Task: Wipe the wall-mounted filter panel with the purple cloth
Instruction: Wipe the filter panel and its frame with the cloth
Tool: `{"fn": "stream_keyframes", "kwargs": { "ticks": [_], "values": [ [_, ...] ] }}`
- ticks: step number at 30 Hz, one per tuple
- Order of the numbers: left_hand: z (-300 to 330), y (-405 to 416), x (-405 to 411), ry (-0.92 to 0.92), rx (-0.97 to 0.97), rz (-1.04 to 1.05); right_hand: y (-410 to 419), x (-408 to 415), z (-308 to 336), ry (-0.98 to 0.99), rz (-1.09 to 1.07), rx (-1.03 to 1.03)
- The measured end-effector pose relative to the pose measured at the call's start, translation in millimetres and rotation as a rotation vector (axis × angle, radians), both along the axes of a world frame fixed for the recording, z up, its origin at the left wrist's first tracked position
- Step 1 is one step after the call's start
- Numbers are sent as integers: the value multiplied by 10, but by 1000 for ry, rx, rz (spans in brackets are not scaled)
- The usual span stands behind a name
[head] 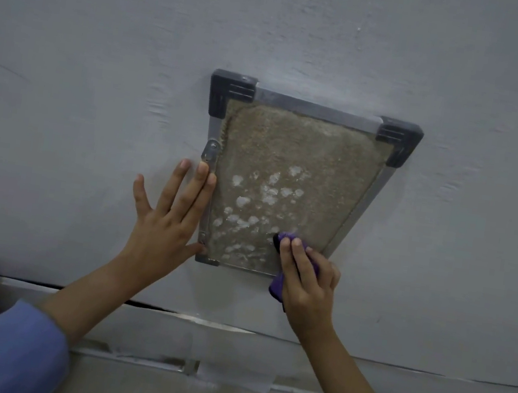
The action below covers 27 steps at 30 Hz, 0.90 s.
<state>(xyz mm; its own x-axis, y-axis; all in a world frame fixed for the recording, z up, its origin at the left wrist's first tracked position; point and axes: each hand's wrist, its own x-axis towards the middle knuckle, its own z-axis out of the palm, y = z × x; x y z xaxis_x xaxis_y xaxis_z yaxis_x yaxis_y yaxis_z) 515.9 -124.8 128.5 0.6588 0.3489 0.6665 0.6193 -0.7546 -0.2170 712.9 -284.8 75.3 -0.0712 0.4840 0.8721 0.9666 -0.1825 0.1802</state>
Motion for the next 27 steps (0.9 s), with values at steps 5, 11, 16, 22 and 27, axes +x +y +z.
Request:
{"fn": "stream_keyframes", "kwargs": {
  "ticks": [5,11,16,22,27],
  "values": [
    [13,-4,-13,1,-4,-4,-156,-81,-63,51,54,-207],
    [-16,8,-14,-8,9,-10,-102,-77,261,138,20,-63],
    [0,0,-10,3,13,5,-135,-176,76,140,-3,-212],
    [-5,-12,-25,-2,-7,-14,-186,-238,198,196,11,-128],
    [-13,-7,-13,5,-25,-9,-36,-120,360,120,-38,-72]
  ]
}}
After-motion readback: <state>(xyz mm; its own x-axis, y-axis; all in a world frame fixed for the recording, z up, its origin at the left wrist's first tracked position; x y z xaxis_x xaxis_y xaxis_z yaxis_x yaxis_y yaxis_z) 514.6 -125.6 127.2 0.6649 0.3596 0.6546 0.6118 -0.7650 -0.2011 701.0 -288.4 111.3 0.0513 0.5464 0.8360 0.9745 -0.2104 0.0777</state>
